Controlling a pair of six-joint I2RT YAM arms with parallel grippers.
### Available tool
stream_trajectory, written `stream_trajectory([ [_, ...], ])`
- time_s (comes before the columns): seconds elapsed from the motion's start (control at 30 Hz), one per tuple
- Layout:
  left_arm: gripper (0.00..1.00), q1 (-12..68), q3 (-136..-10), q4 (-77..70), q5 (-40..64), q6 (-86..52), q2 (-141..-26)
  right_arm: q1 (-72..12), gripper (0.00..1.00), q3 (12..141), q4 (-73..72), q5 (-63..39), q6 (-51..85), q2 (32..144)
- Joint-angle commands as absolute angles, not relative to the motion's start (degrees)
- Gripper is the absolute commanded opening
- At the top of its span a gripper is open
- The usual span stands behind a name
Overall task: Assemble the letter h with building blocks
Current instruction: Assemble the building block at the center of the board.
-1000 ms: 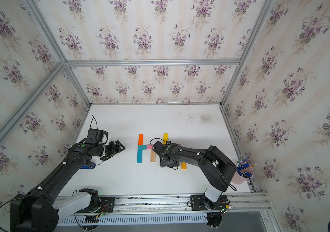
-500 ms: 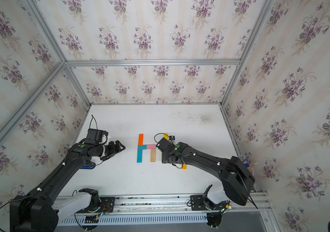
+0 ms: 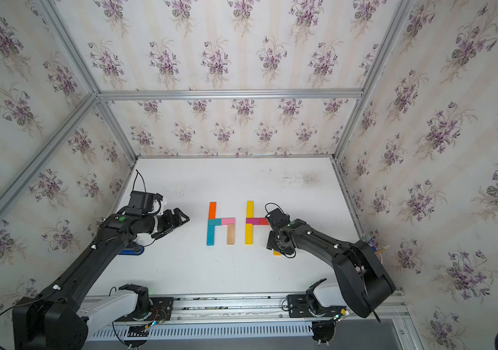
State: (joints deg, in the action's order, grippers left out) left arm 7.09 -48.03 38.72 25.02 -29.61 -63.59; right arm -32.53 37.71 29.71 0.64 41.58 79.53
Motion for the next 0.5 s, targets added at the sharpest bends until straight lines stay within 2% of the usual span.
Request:
stream_trajectory([
  [0.0, 0.89, 7.03, -47.64, 38.16, 24.83, -29.05, -64.03, -32.37, 0.40, 37.87, 26.99, -2.20, 39.62, 80.96],
  [0.07, 0.89, 7.03, -47.27, 37.65, 24.96, -29.29, -64.06, -32.42, 0.32, 38.21, 26.77, -2.11, 39.11, 81.70],
  [0.2, 0.89, 6.99, -46.91, 37.49, 24.72, -29.05, -64.33, -32.40, 0.24, 40.56, 26.83, -0.73, 37.53, 84.41],
  [0.47, 0.89, 6.86, -46.58, 37.94, 24.43, -28.67, -63.57, -32.41, 0.19, 44.23, 29.87, 0.80, 34.82, 87.59],
])
